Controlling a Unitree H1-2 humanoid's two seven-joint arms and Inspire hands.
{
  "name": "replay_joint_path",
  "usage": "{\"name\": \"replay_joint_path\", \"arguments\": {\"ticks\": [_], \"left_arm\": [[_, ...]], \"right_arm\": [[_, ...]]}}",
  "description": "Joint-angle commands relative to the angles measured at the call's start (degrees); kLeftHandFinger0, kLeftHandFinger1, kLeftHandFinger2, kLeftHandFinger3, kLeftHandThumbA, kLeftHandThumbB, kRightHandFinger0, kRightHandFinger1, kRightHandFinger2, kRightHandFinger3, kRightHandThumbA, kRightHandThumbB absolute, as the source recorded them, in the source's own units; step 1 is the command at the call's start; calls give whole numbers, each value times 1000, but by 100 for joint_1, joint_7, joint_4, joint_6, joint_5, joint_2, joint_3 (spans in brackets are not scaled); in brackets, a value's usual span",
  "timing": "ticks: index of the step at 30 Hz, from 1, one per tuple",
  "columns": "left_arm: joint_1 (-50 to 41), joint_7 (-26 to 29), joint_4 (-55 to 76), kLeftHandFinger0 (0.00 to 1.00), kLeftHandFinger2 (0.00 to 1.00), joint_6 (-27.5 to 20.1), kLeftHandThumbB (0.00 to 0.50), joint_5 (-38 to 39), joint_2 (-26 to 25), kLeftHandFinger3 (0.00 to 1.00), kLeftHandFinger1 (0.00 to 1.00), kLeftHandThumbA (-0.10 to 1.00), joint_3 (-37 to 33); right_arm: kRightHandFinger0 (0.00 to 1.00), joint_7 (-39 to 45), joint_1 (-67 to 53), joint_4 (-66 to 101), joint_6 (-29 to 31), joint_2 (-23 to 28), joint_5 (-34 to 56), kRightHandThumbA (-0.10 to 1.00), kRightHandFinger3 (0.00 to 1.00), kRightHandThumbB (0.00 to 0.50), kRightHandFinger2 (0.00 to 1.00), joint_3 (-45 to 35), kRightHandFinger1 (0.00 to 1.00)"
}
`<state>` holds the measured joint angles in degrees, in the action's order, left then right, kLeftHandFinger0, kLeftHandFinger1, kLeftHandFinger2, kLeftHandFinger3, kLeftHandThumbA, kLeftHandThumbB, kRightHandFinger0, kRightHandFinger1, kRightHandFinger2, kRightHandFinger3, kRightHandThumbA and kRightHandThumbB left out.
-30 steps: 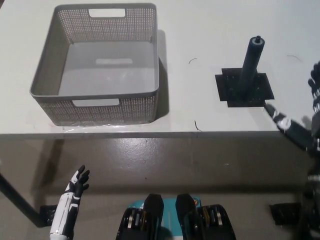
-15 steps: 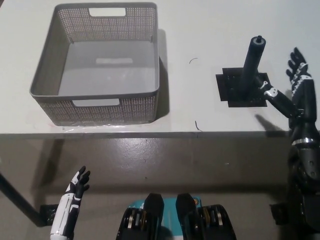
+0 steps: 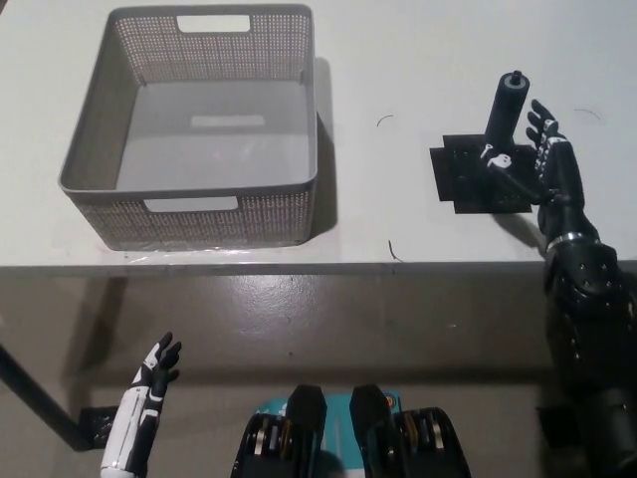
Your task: Use the right hand to pick up a electric screw driver and put it into a container on the left side
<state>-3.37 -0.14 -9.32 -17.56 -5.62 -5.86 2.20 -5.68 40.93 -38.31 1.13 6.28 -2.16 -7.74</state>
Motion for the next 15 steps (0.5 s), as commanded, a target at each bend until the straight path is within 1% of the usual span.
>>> {"name": "replay_joint_path", "arguments": {"ticks": [1,8,10,11,12,13,15], "left_arm": [[15,-4,99,1000,1000,-178,122,-40,-106,1000,1000,1000,-24],[-3,-27,25,1000,1000,-273,130,-9,-161,1000,1000,1000,-42],[-31,-39,53,1000,1000,-250,129,34,-153,1000,1000,1000,-50],[-47,-45,55,1000,1000,-250,130,53,-145,1000,1000,1000,-56],[-75,-35,45,1000,1000,-282,129,23,-149,1000,1000,1000,-66],[-101,-36,44,1000,1000,-302,126,20,-143,1000,1000,1000,-78],[-137,-61,23,1000,1000,-331,131,60,-136,1000,1000,1000,-100]], "right_arm": [[1000,-38,475,-298,217,78,13,1000,1000,500,1000,73,1000],[1000,-85,797,-900,403,3,4,1000,1000,500,1000,121,1000],[1000,-58,1025,-1210,359,6,41,1000,1000,481,1000,116,1000],[1000,-78,1126,-1358,355,10,44,1000,1000,483,1000,111,1000],[1000,-126,1279,-1624,387,11,63,1000,1000,499,1000,85,1000],[1000,-181,1502,-2026,528,20,105,986,1000,500,1000,39,1000],[1000,-524,1921,-2788,828,23,148,830,1000,500,1000,-59,1000]]}}
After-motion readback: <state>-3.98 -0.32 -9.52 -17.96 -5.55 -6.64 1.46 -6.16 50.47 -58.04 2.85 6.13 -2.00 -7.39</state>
